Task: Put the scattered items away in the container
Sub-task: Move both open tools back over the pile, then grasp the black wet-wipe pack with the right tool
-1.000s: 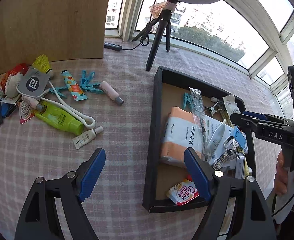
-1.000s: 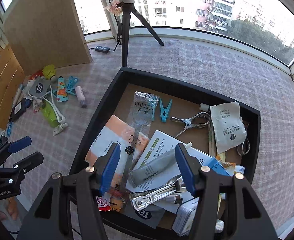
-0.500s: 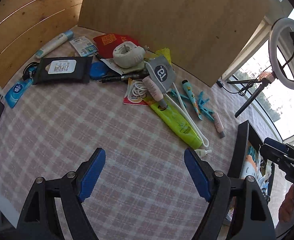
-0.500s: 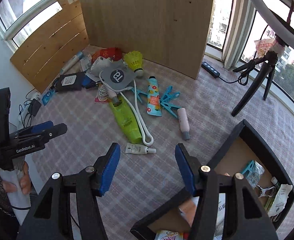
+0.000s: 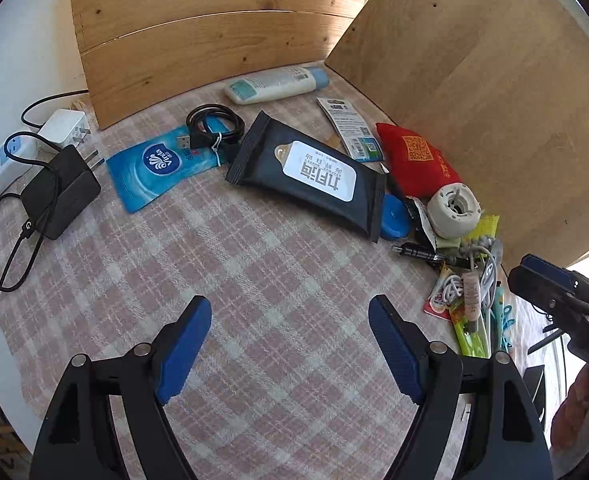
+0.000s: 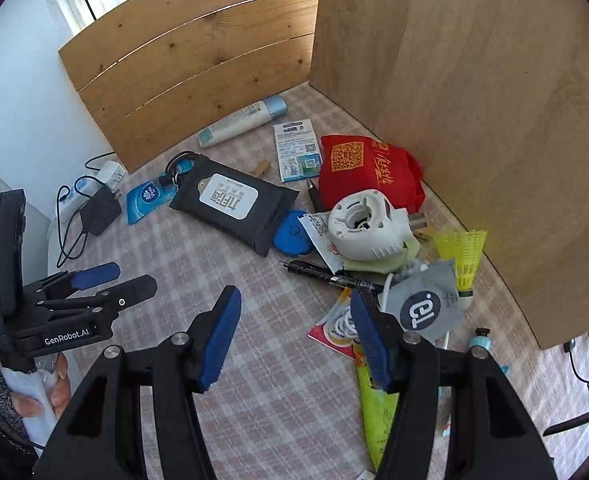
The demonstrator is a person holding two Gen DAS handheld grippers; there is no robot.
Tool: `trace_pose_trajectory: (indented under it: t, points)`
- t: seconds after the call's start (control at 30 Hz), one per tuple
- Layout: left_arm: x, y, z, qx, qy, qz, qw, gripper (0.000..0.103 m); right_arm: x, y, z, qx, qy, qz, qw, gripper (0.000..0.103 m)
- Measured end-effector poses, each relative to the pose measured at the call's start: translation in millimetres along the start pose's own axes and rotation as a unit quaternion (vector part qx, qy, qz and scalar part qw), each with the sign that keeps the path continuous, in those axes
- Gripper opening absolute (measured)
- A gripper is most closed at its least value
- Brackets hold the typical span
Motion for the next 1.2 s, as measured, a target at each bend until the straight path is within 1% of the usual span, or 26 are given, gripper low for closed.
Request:
trace_pose_trajectory:
  t: [0.13,0.2,0.37,0.4,0.47,0.57,0.7,0.83,0.93,0.97,1.03,1.1,1.17,1.2]
  points:
    - [-16,6,15,0.016,0.001,-0.026,0.9995,0.079,-32,18,43,-0.02,0.014,-0.041,0.999,0.056]
    - [-23,5,22,0.023,-0.001,-0.035,0.9991,0.079,-48,23,65,-0.03,0.022,-0.05,0.998,0.056]
    - [-33,1,45,0.045,0.007,-0.056,0.9974,0.076,-79,31,113,-0.065,0.053,-0.043,0.996,0.056]
    - [-34,0,50,0.048,0.011,-0.059,0.9971,0.073,-83,32,120,-0.069,0.058,-0.04,0.995,0.056]
    - [-36,-2,58,0.055,0.016,-0.066,0.9962,0.071,-90,33,133,-0.073,0.066,-0.036,0.995,0.056]
    - [-40,-5,67,0.061,0.017,-0.068,0.9956,0.07,-97,35,148,-0.078,0.077,-0.031,0.994,0.056]
    - [-42,-6,79,0.073,0.026,-0.074,0.9942,0.07,-98,32,164,-0.086,0.095,-0.017,0.992,0.056]
    - [-43,-9,82,0.081,0.018,-0.071,0.994,0.07,-89,34,177,-0.101,0.121,-0.001,0.987,0.057]
    - [-46,-9,86,0.097,0.017,-0.08,0.992,0.07,-81,34,181,-0.128,0.137,0.027,0.982,0.056]
    - [-46,-8,86,0.101,0.017,-0.083,0.9913,0.07,-78,34,180,-0.131,0.133,0.036,0.982,0.056]
    - [-44,-6,85,0.111,0.019,-0.09,0.9895,0.069,-72,35,177,-0.14,0.137,0.049,0.979,0.054]
    - [-42,-4,83,0.116,0.022,-0.089,0.989,0.066,-64,38,174,-0.142,0.144,0.049,0.978,0.045]
    - [-38,-2,80,0.116,0.025,-0.086,0.9892,0.064,-55,43,169,-0.137,0.145,0.043,0.979,0.042]
    - [-35,-2,79,0.116,0.029,-0.082,0.9894,0.064,-51,45,166,-0.138,0.143,0.044,0.979,0.038]
Point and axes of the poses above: each gripper's, at about its wrist camera, not at the fingertips, and z roughly the way its jaws point, y to its left, x to its underside, the point moved 3 cm from there along z, roughly the way its jaws point, and after that the axes turned 5 degrees about -y, right-handed, at the moved point
